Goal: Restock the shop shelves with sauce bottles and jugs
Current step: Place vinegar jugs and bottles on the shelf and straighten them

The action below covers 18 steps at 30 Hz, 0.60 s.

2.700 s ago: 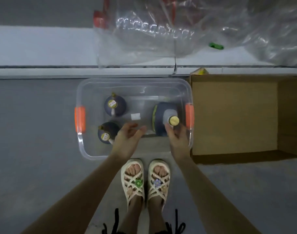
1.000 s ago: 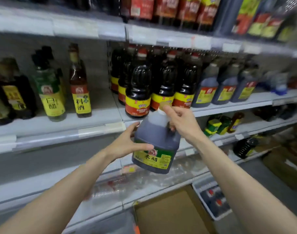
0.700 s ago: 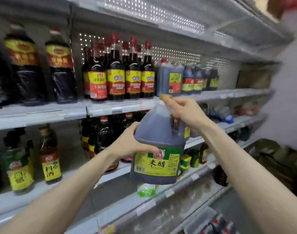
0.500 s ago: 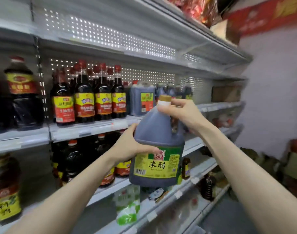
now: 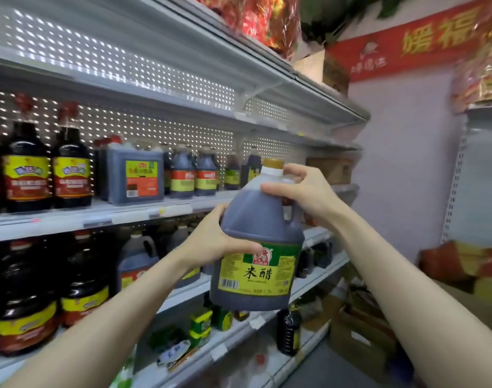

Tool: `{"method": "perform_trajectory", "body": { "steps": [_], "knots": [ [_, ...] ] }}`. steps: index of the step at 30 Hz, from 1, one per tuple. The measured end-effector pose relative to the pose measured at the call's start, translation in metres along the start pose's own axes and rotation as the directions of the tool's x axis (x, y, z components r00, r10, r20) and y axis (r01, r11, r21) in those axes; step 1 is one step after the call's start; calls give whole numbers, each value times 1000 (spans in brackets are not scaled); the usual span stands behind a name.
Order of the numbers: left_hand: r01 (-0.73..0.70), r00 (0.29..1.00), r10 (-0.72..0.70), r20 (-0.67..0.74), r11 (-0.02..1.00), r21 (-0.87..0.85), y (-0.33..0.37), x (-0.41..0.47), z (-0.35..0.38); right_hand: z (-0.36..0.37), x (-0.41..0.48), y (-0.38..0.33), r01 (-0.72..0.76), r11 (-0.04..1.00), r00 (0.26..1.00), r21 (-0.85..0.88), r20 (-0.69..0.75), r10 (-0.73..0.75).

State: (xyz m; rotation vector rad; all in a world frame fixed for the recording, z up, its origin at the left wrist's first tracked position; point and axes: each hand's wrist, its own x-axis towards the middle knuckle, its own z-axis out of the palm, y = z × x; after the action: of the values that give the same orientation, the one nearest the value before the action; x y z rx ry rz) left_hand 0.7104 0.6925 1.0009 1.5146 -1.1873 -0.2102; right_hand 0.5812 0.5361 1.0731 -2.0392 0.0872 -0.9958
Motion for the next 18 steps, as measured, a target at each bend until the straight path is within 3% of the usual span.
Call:
{"method": "perform_trajectory", "body": {
  "steps": [11, 18],
  "knots": [
    [-9, 997, 13, 76, 999, -51, -46, 170, 105, -108, 92, 133, -15, 1000, 997, -16, -74, 14],
    [-28, 999, 28, 28, 999, -29, -98, 309, 144, -155, 202, 233, 6, 999, 998, -32, -54, -8]
  ]
}}
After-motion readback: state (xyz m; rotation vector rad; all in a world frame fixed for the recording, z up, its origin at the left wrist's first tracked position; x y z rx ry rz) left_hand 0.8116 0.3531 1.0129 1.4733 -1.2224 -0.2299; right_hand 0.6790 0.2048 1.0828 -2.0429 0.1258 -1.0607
